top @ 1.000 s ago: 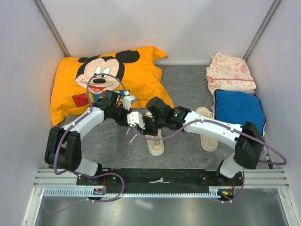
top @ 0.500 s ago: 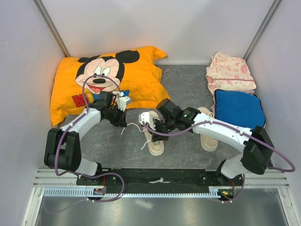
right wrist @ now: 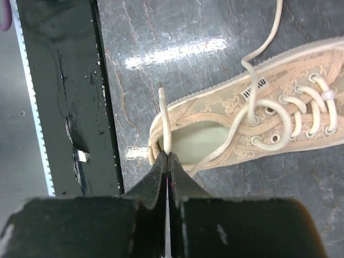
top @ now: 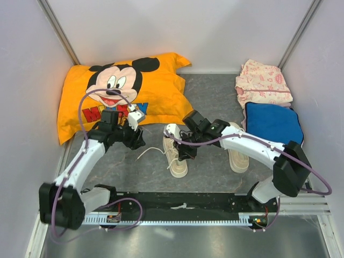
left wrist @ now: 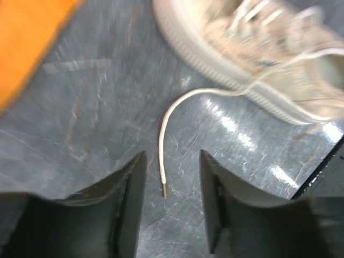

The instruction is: Tie the shoes

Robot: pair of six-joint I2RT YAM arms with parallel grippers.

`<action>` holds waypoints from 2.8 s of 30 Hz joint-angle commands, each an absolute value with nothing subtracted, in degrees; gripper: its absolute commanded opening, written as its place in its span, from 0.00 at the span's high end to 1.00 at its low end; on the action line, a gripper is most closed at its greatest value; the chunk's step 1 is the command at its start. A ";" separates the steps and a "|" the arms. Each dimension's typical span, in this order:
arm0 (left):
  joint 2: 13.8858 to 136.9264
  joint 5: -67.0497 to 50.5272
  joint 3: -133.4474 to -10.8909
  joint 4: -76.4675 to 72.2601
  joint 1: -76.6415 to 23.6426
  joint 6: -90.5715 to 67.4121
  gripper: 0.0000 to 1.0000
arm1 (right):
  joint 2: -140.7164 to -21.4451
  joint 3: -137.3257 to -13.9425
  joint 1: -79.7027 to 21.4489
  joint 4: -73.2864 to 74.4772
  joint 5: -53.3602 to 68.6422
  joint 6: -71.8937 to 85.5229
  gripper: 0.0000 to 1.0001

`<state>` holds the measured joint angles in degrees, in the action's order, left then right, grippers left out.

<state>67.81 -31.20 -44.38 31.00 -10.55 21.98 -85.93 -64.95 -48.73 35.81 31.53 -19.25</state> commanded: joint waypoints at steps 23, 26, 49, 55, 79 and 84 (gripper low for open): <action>61.78 -40.43 -38.58 6.07 -31.46 7.21 0.47 | -91.49 -70.66 -40.69 32.26 43.33 -8.96 1.00; 63.19 -41.31 -38.23 3.43 -32.34 5.80 0.48 | -92.28 -71.01 -40.69 32.26 43.42 -8.88 1.00; 68.73 -40.87 -38.06 -0.35 -34.98 3.52 0.98 | -94.31 -73.39 -36.57 35.07 46.32 -10.72 0.87; 69.17 -37.97 -38.06 2.81 -34.72 0.97 0.98 | -96.15 -74.88 -31.13 35.16 47.37 -8.71 0.61; 75.76 -30.58 -44.91 8.96 -33.22 -8.61 0.98 | -105.91 -77.70 -32.87 30.67 47.90 -4.66 0.53; 76.81 -32.16 -46.40 9.93 -33.22 -10.80 0.98 | -106.78 -76.99 -33.49 30.67 47.29 -5.01 0.61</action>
<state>75.99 -31.51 -43.31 8.97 -33.34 -7.01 -105.84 -75.57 -32.97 32.18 45.80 -5.15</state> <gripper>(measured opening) 0.025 0.454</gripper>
